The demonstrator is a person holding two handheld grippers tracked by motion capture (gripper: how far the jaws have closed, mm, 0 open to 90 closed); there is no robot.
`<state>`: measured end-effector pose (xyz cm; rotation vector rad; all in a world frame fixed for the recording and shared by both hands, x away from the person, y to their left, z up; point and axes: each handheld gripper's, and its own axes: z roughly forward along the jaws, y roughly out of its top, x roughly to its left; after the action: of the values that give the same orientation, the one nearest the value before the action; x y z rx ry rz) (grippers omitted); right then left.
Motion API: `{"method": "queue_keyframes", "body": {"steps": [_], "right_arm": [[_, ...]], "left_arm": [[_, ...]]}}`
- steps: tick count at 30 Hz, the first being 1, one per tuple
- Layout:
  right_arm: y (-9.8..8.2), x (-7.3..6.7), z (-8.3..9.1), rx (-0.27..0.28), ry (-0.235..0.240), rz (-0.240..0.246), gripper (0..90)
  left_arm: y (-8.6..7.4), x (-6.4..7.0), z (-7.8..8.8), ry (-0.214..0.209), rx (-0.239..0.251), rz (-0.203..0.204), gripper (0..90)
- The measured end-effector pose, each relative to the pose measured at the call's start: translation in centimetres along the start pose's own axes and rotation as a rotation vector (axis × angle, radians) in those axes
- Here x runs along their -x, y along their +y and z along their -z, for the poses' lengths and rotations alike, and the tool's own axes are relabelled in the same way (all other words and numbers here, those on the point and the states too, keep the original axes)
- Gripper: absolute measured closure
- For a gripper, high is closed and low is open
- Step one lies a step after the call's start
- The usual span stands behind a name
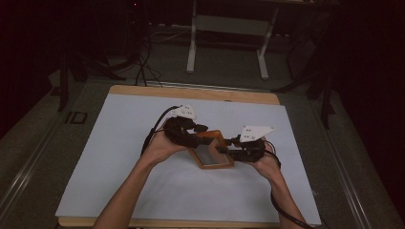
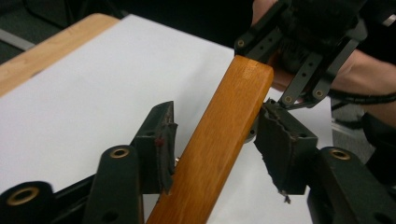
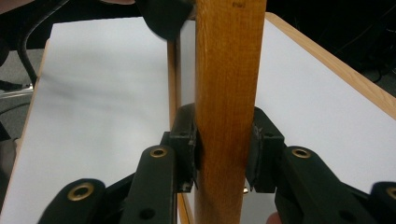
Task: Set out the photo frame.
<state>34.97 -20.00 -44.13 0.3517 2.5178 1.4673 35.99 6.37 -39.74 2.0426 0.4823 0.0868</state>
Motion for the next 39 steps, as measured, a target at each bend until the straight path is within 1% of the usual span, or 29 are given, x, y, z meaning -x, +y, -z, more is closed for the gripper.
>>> {"method": "queue_keyframes", "body": {"steps": [4,9,12,14,16,20,24,26,29,32,34,36,39], "right_arm": [[-0.3,0.1,0.2,0.005,-0.004,-0.012,68.0],[-0.5,0.1,0.4,0.003,-0.008,-0.014,68.0],[-0.6,0.1,0.4,0.006,-0.009,-0.018,68.0],[-0.7,0.1,0.4,0.007,-0.01,-0.021,68.0],[-0.7,0.1,0.4,0.006,-0.01,-0.024,68.0],[-0.7,0.1,0.4,0.009,-0.01,-0.024,68.0],[-0.6,0.0,0.3,0.013,-0.012,-0.022,68.1],[-0.6,0.0,0.3,0.013,-0.015,-0.024,68.1],[-0.6,-0.1,0.3,0.015,-0.014,-0.025,68.1],[-0.7,-0.1,0.3,0.018,-0.015,-0.023,68.1],[-0.7,-0.1,0.3,0.018,-0.016,-0.023,68.1],[-0.7,-0.1,0.3,0.018,-0.016,-0.023,68.1],[-0.7,-0.2,0.3,0.018,-0.017,-0.022,68.1]], "left_arm": [[-0.4,-0.3,0.9,0.019,0.044,0.007,45.5],[-1.3,-0.5,2.1,0.048,0.103,0.002,44.8],[-2.1,-0.4,2.5,0.065,0.132,0.0,44.7],[-2.7,-0.4,2.8,0.076,0.169,0.0,44.2],[-3.4,-0.4,3.1,0.074,0.204,0.001,44.4],[-4.7,-0.3,3.2,0.095,0.241,0.004,44.2],[-5.9,-0.5,3.0,0.118,0.268,0.028,42.4],[-6.5,-0.7,2.8,0.119,0.282,0.042,42.2],[-7.4,-0.8,2.5,0.114,0.297,0.056,41.8],[-8.2,-0.8,2.0,0.108,0.294,0.066,41.8],[-8.6,-0.9,1.4,0.092,0.282,0.076,41.9],[-9.1,-1.0,0.7,0.063,0.268,0.083,43.4],[-9.6,-1.0,-0.2,0.047,0.248,0.089,46.0]]}}
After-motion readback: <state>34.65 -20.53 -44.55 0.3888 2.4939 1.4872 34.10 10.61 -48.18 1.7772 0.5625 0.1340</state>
